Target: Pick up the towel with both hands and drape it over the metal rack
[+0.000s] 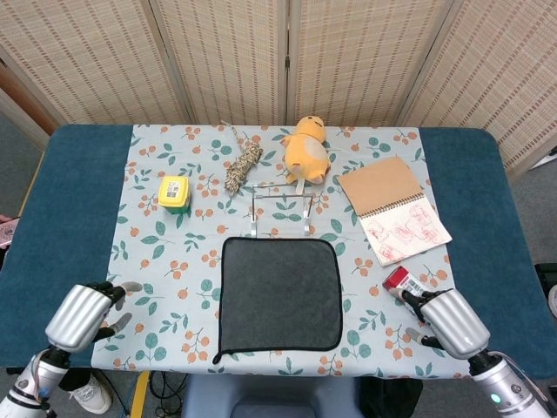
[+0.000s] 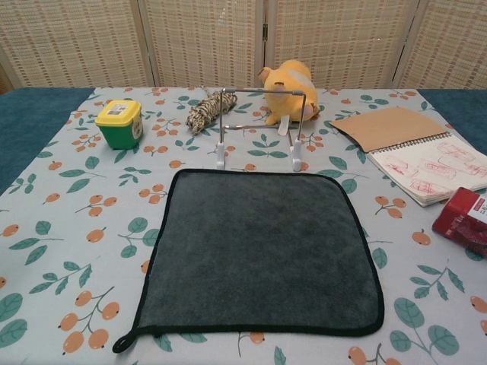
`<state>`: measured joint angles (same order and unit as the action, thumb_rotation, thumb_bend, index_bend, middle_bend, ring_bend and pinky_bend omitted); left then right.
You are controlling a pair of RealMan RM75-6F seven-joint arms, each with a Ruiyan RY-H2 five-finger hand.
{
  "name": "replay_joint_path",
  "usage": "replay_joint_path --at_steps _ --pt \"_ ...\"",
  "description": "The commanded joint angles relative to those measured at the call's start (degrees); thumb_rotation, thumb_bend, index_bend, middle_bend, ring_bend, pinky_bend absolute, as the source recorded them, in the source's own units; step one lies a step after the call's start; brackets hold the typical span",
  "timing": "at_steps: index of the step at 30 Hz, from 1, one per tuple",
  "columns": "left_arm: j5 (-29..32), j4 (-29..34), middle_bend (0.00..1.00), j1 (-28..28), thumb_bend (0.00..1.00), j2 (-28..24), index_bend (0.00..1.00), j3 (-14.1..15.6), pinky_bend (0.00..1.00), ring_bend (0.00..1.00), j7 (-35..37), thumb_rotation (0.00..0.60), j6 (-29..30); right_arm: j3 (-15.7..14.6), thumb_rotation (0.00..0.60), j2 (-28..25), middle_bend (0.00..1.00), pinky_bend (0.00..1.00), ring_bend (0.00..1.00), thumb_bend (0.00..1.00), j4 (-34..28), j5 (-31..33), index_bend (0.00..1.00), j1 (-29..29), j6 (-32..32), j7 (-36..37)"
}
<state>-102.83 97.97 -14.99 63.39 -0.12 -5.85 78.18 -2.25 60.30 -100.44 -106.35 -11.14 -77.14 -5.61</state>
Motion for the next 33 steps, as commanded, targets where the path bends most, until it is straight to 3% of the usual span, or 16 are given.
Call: replay_joint_path --at_steps 1,9,22,33 --pt "-2.67 -1.57 0.76 -2.71 0.27 1.94 0.37 0.74 0.88 0.71 1.12 0.6 -2.5 -0.41 0.6 0.97 0.76 0.88 0.73 0.15 -0.84 -0.96 0.29 -1.69 2.26 -1.26" --pt "-6.19 -3.38 0.85 -8.3 0.27 7.58 0.38 2.03 0.94 0.8 -0.47 0.6 -9.14 -1.49 0.6 2.97 0.84 0.96 0.82 0.15 -1.34 -1.77 0.31 -4.79 7.62 -3.92" --pt "-4.23 -6.56 0.97 -12.3 0.27 15.4 0.38 4.04 1.0 0.9 -3.8 0.6 -16.66 -2.19 0.6 9.89 0.94 1.0 0.9 0.15 3.64 -0.87 0.38 -6.12 9.9 -8.13" --pt "-3.74 -8.34 0.99 -16.09 0.27 19.65 0.39 4.79 1.0 0.91 -6.3 0.6 -21.07 -2.74 0.6 11.99 0.95 1.0 0.91 0.15 5.05 0.91 0.38 -7.97 11.99 -7.51"
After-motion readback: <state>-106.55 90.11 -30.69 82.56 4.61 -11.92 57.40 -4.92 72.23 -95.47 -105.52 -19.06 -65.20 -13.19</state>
